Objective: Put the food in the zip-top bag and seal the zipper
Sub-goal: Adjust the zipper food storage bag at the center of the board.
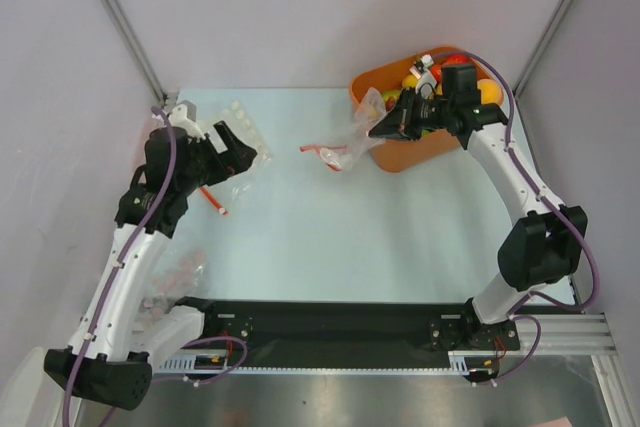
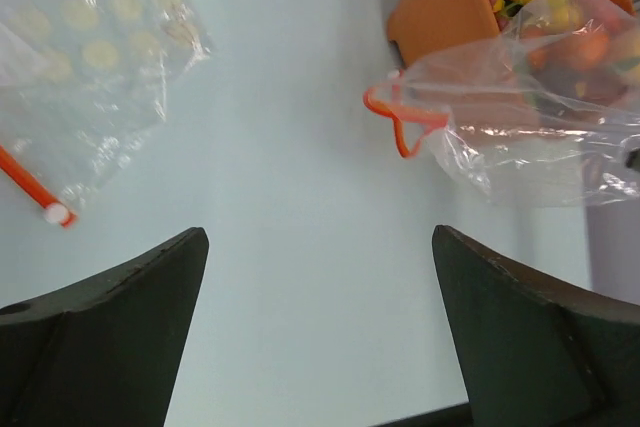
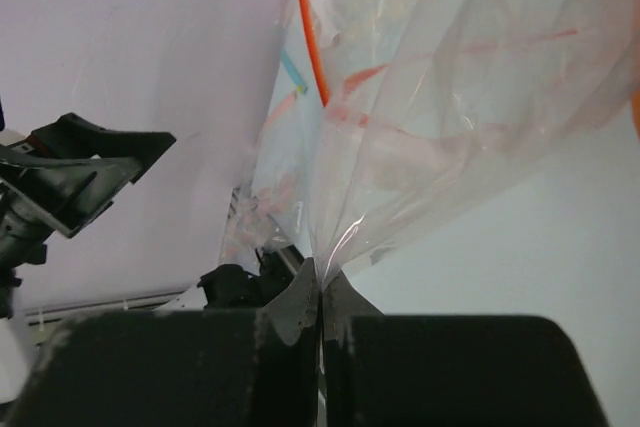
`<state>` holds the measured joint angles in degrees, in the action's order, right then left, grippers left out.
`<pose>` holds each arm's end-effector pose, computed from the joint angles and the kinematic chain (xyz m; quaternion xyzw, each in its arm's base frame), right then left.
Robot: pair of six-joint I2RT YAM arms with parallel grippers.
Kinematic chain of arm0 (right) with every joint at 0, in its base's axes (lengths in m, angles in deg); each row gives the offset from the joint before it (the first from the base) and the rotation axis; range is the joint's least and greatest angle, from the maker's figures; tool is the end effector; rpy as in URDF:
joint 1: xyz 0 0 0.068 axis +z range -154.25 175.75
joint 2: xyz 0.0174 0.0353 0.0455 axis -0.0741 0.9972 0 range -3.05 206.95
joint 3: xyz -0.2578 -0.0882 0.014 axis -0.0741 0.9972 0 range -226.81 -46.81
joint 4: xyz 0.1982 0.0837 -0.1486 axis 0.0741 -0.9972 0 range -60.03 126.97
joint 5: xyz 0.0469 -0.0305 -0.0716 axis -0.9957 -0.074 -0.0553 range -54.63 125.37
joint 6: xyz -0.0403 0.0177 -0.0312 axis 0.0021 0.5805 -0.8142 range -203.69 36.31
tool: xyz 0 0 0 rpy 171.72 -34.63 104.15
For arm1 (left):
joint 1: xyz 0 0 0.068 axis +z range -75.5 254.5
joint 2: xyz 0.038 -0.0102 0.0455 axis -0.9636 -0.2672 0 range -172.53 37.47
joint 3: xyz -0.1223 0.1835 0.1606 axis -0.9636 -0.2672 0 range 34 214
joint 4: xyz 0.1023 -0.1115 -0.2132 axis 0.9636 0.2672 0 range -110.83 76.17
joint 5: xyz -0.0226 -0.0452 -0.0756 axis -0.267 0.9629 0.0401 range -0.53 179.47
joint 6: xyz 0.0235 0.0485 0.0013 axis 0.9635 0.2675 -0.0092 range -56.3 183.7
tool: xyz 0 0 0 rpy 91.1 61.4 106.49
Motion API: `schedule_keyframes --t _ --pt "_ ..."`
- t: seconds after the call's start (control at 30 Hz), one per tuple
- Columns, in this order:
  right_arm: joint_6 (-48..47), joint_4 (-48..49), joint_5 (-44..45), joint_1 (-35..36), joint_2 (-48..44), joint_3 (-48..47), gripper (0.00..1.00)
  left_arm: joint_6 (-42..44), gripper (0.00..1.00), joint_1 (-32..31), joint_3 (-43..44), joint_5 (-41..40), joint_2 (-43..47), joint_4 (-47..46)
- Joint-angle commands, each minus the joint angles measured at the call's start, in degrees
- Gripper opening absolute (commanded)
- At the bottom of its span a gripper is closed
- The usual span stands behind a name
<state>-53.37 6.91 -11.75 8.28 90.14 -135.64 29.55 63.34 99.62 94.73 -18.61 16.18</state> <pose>0.3501 0.1045 0.3628 -0.0587 0.8300 0.4853 0.2687 0.1971 -0.0422 0.3819 -0.1469 0.8415 -0.2359 0.4633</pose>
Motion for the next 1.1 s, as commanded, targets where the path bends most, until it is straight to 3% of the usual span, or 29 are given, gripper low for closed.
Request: schedule_keyframes --t 0.0,0.23,0.27,0.43,0.63,0.7,0.77,0.83,0.87,0.93,1.07 --pt "0.0 -4.8 -7.2 0.0 0.3 -4.1 0.0 13.8 1.0 -1.3 -3.3 -5.1 2.4 -7.6" --pt "0.9 -10.4 -11.5 -1.5 -0.5 -4.9 0.0 30.0 1.0 -3.3 -12.2 0.0 2.5 -24.2" --pt "1.3 -10.6 -11.7 -1.7 -1.0 -4.9 0.0 33.2 0.99 -3.3 -13.8 5.8 2.1 -25.4" --pt "6.3 -9.3 -13.9 -3.5 -2.1 -4.0 0.0 41.4 0.91 -5.2 -18.0 18.3 0.3 -34.5" --pt "14.1 -7.2 -10.9 -4.4 -3.6 -3.7 0.0 49.1 0.89 -11.9 -18.5 22.7 0.6 -36.1" --pt "18.5 -6.5 -9.0 -4.4 -4.3 -2.9 0.0 49.2 0.86 -13.4 -18.4 23.0 0.8 -36.3" --pt "25.3 -4.5 -8.0 -4.4 -5.5 -0.4 0.0 46.8 0.76 -13.8 -18.9 24.5 0.7 -36.8" --pt "31.8 5.5 -7.1 -4.4 -9.2 3.8 0.0 41.8 0.67 -13.9 -19.7 28.2 0.7 -42.1" --pt "39.5 13.4 -6.4 -4.4 -10.6 8.1 0.0 39.9 0.66 -13.9 -21.1 29.8 0.6 -43.9" --pt "45.5 20.4 -4.3 -4.5 -13.6 11.8 0.0 34.5 0.6 -13.8 -22.7 32.2 0.6 -50.4" --pt "47.6 25.0 -4.5 -4.3 -14.3 13.1 0.0 27.0 0.54 -14.0 -24.5 32.4 0.0 -57.0"
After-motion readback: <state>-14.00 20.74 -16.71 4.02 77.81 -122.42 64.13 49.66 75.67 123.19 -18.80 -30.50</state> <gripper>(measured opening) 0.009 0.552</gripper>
